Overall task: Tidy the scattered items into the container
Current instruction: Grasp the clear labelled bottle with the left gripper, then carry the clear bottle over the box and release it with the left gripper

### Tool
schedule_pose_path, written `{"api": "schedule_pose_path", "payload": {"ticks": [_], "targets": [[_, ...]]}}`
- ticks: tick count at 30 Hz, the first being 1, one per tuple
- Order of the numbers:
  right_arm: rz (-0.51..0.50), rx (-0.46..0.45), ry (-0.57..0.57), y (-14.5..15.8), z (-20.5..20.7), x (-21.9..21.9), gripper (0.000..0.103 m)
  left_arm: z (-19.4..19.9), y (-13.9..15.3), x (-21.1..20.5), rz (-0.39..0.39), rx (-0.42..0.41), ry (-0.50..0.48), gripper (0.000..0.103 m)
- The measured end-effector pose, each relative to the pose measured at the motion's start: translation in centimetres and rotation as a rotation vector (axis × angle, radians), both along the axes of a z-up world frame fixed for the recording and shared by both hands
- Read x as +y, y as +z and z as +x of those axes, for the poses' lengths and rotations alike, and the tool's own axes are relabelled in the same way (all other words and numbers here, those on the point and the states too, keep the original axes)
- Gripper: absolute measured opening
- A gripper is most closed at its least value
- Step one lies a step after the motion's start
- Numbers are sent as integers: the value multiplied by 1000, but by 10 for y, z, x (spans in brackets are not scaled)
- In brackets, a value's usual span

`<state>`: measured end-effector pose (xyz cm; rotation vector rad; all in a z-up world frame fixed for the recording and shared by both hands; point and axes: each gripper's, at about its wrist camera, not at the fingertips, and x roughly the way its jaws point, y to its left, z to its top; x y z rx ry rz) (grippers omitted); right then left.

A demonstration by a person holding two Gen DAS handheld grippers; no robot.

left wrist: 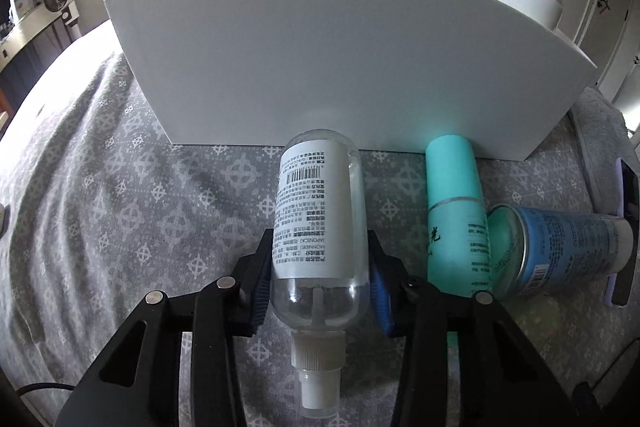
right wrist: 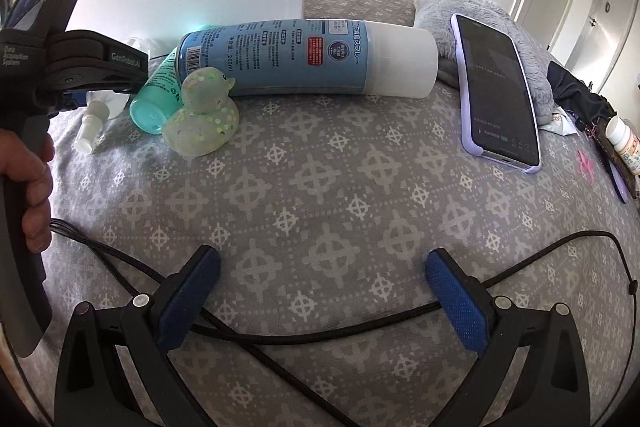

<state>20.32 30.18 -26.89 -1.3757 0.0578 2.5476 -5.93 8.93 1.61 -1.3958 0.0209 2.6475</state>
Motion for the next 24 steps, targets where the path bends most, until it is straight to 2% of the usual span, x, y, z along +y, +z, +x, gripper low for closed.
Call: {"api": "schedule_pose_path", "payload": {"ticks": [5, 12, 14, 18, 20, 24], "targets": [[6, -1, 0, 0, 0, -2, 103, 23, 15, -25, 57, 41, 8, 40], [6, -1, 1, 0, 0, -2, 103, 45, 75, -57, 91, 233, 30, 40], [7, -1, 1, 0, 0, -2, 103, 41, 103, -67, 112, 291, 47, 40], [10, -3, 2, -1, -4, 1, 103, 28, 142, -67, 166, 408, 78, 40], [6, -2, 2, 0, -2, 0, 103, 12, 155, -65, 181, 441, 88, 40], [6, -1, 3, 0, -2, 0, 103, -19, 166, -60, 160, 482, 110, 40]]}}
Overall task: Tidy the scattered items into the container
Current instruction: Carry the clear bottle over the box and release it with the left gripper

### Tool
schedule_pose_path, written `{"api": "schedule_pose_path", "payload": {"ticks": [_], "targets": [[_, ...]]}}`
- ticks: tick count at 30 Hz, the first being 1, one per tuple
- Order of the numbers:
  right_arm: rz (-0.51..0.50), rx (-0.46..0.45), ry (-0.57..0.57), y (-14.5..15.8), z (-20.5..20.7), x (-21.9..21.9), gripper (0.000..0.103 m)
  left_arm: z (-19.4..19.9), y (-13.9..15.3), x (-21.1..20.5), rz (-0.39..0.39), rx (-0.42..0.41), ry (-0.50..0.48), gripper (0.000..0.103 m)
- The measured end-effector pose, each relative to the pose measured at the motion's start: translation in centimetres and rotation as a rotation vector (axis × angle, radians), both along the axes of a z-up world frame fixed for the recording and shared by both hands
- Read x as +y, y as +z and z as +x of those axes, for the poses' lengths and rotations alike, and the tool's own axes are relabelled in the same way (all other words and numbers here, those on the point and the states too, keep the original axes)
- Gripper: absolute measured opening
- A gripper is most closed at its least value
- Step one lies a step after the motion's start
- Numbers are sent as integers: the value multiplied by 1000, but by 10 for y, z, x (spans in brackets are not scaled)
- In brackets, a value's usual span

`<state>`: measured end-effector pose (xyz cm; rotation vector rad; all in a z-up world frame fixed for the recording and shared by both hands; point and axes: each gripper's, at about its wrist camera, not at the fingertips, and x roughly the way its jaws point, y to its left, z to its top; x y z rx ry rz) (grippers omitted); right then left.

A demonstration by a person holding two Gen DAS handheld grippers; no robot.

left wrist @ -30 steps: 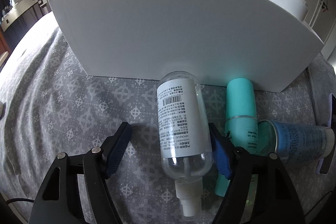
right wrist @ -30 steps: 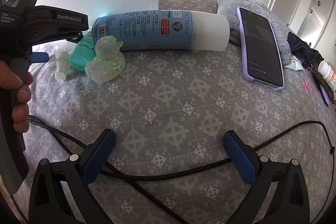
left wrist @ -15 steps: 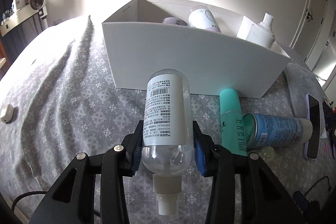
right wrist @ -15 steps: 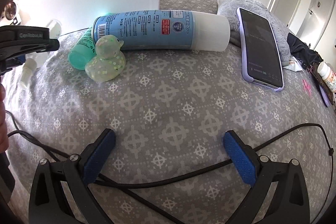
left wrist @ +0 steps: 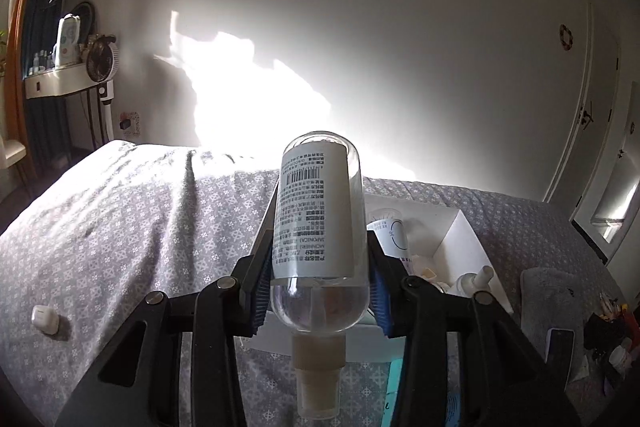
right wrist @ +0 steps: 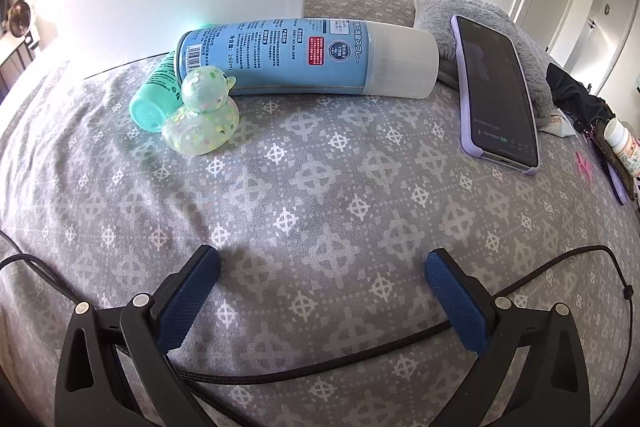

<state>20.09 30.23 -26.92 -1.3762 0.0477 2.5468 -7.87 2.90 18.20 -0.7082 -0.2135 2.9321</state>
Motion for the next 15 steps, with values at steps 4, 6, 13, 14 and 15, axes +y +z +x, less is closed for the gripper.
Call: {"api": "schedule_pose_path", "payload": {"ticks": [4, 6, 13, 14, 15], "targets": [[-1, 0, 0, 0, -1, 0, 103, -30, -6, 12, -58, -6, 24, 40], [0, 0, 0, 0, -1, 0, 103, -42, -16, 19, -79, -30, 30, 40], [0, 0, -1, 0, -1, 0, 103, -54, -43, 33, -129, -115, 34, 43], [0, 0, -1, 0, -1, 0, 103, -50, -41, 35, -134, -106, 36, 48], [0, 0, -1, 0, -1, 1, 103, -47, -39, 36, -139, -90, 40, 64]]}}
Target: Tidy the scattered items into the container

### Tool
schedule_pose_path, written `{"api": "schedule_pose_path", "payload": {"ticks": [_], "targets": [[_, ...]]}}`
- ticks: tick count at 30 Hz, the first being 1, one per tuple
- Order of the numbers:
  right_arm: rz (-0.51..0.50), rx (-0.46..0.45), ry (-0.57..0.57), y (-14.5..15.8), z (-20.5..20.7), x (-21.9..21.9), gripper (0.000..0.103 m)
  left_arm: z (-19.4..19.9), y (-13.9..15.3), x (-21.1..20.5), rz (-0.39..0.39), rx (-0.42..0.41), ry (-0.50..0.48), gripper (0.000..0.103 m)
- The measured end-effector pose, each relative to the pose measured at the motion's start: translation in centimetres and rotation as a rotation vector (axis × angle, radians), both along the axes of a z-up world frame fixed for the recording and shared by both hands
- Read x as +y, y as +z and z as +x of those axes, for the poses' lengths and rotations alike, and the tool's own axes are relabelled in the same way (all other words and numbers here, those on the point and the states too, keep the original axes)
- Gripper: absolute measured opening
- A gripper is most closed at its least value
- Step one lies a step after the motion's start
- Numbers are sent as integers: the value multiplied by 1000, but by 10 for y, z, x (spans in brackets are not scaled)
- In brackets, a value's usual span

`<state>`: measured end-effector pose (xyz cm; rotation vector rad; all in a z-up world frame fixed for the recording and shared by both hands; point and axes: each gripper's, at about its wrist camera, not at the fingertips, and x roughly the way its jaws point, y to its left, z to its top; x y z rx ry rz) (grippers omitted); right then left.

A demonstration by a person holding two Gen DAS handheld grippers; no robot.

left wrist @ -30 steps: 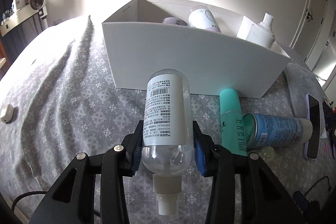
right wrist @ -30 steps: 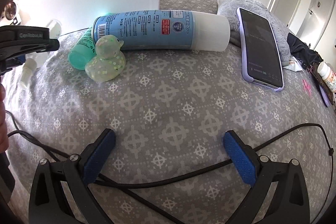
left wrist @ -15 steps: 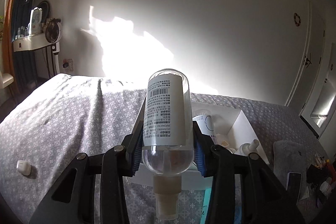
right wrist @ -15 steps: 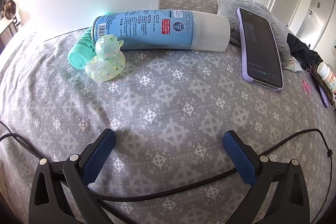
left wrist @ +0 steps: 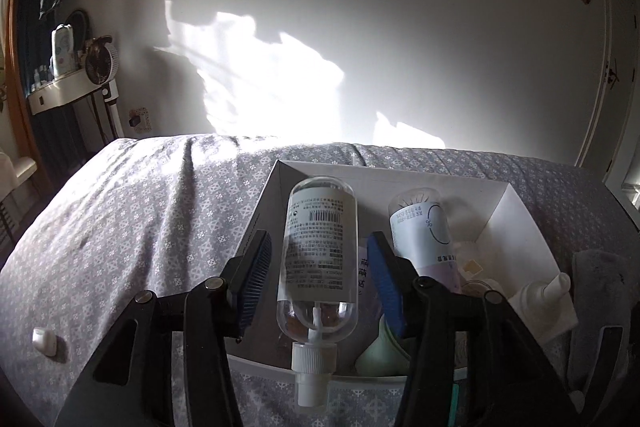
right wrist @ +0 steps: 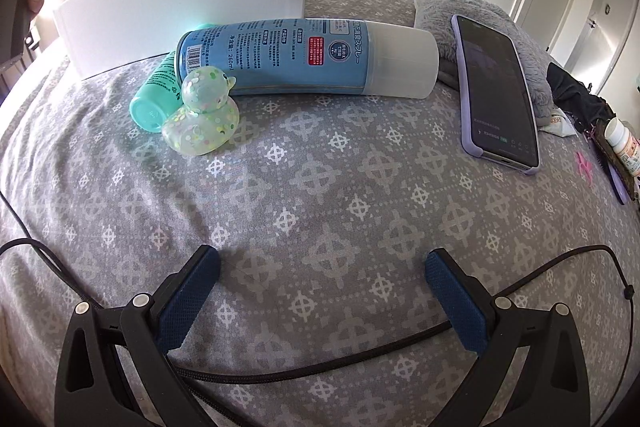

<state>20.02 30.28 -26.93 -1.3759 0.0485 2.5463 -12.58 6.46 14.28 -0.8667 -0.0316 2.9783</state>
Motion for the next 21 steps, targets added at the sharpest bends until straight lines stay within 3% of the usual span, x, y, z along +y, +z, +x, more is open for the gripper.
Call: {"api": "schedule_pose_path", "payload": {"ticks": [1, 2, 6, 10, 13, 21], "targets": [[0, 0, 0, 0, 0, 0, 103, 3, 3, 0, -6, 20, 3, 81], [0, 0, 0, 0, 0, 0, 103, 8, 7, -2, -12, 48, 7, 85], [0, 0, 0, 0, 0, 0, 103, 30, 25, -7, -29, 129, 7, 86], [0, 0, 0, 0, 0, 0, 103, 62, 24, -17, -44, 155, -6, 100], [0, 0, 0, 0, 0, 0, 103, 81, 5, -23, -59, 106, -27, 101], [0, 0, 0, 0, 0, 0, 103, 104, -71, -33, -86, -144, -116, 101]]}}
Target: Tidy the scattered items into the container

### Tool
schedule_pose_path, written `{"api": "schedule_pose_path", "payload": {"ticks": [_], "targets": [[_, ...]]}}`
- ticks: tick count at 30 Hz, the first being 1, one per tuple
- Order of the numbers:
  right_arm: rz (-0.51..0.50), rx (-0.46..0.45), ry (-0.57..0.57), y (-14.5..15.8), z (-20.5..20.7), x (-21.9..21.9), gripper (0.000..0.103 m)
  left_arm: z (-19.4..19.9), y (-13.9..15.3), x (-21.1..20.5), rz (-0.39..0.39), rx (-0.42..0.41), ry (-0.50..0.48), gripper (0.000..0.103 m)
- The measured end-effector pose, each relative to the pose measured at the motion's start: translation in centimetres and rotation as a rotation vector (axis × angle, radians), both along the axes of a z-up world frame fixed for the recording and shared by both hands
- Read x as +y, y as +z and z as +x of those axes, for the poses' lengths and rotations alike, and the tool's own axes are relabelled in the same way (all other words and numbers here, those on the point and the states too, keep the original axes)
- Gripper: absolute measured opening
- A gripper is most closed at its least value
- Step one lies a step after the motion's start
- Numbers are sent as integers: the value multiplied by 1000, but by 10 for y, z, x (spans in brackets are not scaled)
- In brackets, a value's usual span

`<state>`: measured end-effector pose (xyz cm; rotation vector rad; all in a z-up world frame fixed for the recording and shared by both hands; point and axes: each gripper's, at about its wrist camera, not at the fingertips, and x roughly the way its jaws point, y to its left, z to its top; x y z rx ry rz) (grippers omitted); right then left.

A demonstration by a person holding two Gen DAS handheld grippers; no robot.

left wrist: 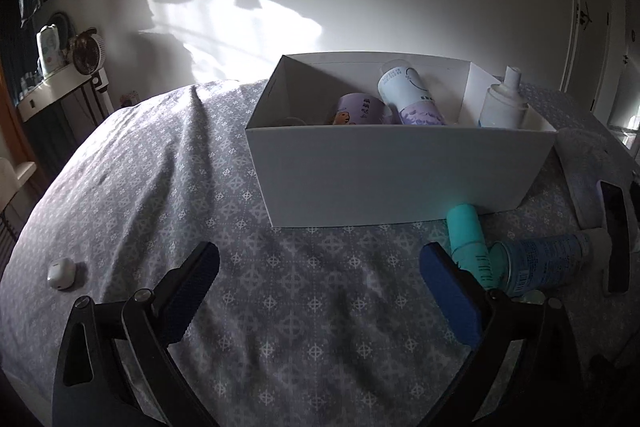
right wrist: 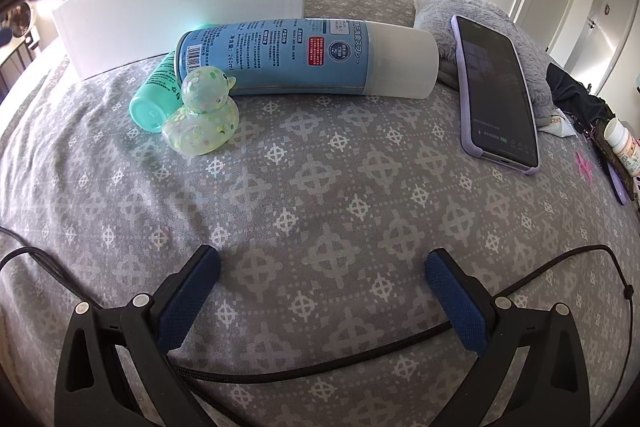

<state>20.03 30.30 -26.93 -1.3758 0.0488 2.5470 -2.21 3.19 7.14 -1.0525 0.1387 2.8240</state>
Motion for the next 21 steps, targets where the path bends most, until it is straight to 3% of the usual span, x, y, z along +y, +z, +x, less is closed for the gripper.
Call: {"api": "schedule_pose_path", "payload": {"ticks": [9, 11, 21], "targets": [[1, 0, 0, 0, 0, 0, 103, -4, -58, 2, -90, -128, 54, 101], [1, 0, 0, 0, 0, 0, 103, -3, -73, -1, -71, -162, 61, 101], [6, -1, 0, 1, 0, 1, 103, 0, -76, -4, -15, -160, 66, 103]]}}
